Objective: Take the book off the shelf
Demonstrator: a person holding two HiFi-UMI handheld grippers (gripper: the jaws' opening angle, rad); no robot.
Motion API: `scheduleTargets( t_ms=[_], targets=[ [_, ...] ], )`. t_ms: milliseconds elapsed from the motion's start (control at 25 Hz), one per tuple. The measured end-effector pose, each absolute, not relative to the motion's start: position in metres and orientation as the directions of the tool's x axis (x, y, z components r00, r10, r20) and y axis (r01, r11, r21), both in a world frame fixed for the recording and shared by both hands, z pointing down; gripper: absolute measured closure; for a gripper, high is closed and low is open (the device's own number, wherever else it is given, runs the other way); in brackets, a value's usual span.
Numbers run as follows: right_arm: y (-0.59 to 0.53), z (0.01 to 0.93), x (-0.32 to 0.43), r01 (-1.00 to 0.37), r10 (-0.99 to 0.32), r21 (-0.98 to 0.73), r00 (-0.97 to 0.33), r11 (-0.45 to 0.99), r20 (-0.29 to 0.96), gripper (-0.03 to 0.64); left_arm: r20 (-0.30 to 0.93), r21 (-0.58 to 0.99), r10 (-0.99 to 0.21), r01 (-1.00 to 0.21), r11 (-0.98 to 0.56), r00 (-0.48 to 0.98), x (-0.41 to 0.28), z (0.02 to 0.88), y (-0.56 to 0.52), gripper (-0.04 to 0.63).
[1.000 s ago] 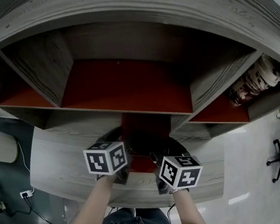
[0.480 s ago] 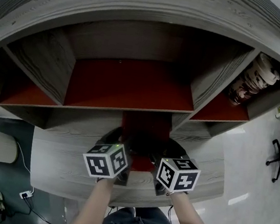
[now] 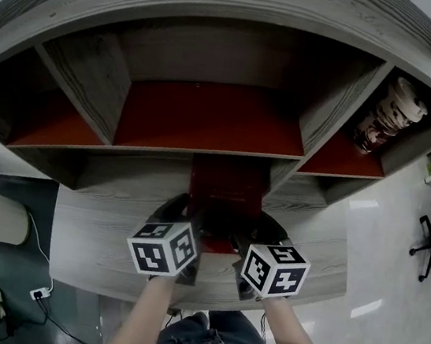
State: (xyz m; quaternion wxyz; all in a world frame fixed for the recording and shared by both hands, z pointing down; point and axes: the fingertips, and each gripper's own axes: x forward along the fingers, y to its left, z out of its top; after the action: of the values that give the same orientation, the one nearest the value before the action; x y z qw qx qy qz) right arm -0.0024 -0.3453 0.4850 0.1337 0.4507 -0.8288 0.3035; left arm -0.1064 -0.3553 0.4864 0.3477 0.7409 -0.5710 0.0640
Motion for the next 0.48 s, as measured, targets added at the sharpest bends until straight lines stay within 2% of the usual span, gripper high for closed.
scheduleTargets(
  t_ms=[480],
  targets=[
    [-0.309,0.467,-0.007,-0.827,-0.704,-0.372,-0.557,0.422,0.441,0.322,0.454,0.423,-0.823,-0.896,-0.138,0.341,-0.112,0.466,-0.321,0.371]
  ],
)
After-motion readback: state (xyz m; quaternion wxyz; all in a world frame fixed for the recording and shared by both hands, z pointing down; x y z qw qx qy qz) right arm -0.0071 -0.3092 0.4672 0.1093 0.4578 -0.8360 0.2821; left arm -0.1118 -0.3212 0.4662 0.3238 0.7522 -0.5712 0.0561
